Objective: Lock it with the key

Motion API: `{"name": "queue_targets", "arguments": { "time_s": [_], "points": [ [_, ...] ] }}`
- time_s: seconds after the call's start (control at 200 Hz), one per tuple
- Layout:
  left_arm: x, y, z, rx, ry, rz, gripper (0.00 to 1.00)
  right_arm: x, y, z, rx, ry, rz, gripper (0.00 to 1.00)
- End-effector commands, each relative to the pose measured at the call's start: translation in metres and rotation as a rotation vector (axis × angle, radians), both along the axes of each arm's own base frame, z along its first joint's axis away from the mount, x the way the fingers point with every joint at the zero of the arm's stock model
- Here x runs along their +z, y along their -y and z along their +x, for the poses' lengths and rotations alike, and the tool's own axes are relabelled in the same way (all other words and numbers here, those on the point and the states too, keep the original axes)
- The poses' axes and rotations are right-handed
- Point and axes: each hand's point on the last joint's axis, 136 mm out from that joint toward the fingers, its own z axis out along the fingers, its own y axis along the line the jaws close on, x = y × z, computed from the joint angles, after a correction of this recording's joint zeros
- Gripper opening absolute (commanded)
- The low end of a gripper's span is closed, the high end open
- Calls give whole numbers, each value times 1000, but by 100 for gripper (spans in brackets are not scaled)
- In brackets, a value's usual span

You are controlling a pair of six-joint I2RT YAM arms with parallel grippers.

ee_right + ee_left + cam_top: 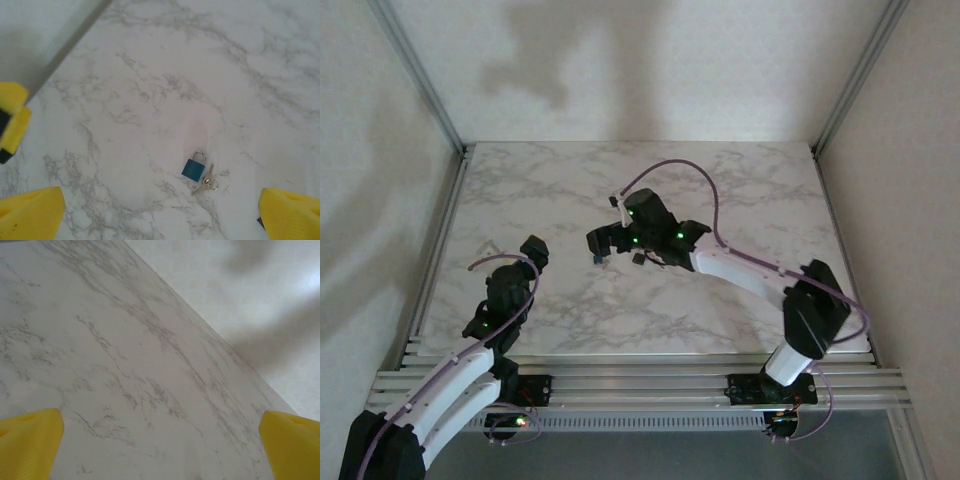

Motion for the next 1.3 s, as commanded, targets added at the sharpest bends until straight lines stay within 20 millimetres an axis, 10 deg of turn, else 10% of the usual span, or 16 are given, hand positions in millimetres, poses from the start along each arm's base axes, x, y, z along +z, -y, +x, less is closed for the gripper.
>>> {"name": "queue_targets", "arguments": {
  "time_s": [0.0, 0.39, 0.681, 0.991, 1.296],
  "points": [
    [2, -6, -3, 30, 19, 15, 100, 30, 21, 1, -28, 165, -3, 99],
    [4, -14, -5, 80, 39, 11, 100, 67, 107, -11, -166, 515, -95, 99],
    [23, -10, -3, 76, 124, -37, 100, 44, 170, -8, -336, 629, -267, 99],
    [55, -23, -8, 187, 184, 55, 100, 11, 279, 7, -726, 664, -221, 99],
    [75, -17, 10, 186, 143, 170, 100, -29, 326, 20, -866, 637, -333, 99]
  ]
}}
